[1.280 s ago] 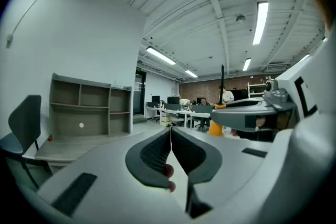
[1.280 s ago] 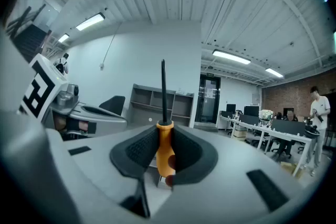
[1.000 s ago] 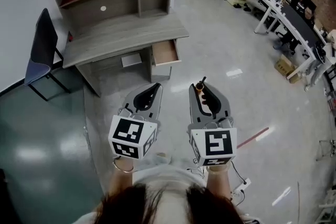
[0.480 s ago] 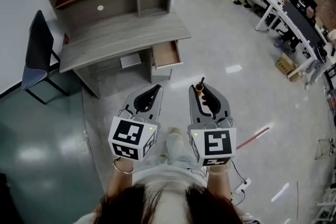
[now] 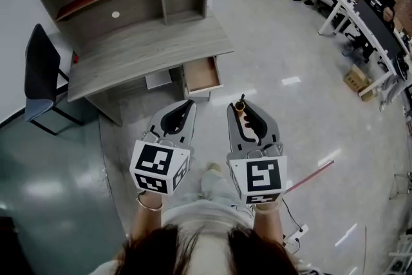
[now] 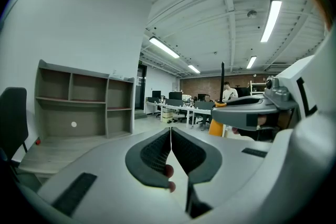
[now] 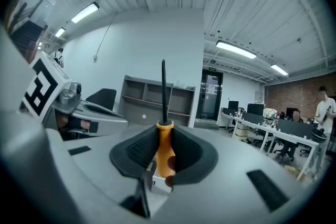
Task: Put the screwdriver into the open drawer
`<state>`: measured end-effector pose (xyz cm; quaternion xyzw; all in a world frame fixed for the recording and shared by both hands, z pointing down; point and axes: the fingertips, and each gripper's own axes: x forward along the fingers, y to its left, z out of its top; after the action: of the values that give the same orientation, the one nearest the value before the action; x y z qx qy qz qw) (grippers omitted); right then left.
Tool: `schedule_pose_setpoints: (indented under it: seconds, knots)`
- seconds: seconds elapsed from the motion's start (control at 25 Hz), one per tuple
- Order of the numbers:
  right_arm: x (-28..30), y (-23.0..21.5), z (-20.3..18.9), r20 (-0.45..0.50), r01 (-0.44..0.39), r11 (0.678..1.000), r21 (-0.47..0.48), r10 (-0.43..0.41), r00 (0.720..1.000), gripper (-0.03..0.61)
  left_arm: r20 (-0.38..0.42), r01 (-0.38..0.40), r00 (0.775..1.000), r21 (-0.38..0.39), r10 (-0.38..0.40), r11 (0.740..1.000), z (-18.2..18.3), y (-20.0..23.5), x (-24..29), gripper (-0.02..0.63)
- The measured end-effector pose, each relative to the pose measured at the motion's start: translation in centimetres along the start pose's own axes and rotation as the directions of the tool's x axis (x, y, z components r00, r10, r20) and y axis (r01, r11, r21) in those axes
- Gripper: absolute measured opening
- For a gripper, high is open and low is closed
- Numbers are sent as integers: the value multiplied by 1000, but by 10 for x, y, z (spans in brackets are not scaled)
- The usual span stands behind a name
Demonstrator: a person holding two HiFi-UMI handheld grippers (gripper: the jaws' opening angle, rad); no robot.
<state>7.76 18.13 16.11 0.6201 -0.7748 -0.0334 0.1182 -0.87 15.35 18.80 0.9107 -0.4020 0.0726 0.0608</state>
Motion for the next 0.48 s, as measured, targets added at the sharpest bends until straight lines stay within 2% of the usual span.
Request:
schedule_pose_setpoints:
  seconds: [0.24, 0.48]
  knots:
    - [35, -38, -3, -4, -23, 1000, 11, 23, 1000, 89, 11, -40, 999, -4, 40, 999, 13, 11, 53, 20]
    - [62, -64, -17, -8, -70, 997, 19, 71, 997, 89, 1, -80, 997, -15, 80, 997, 10, 14, 97, 20]
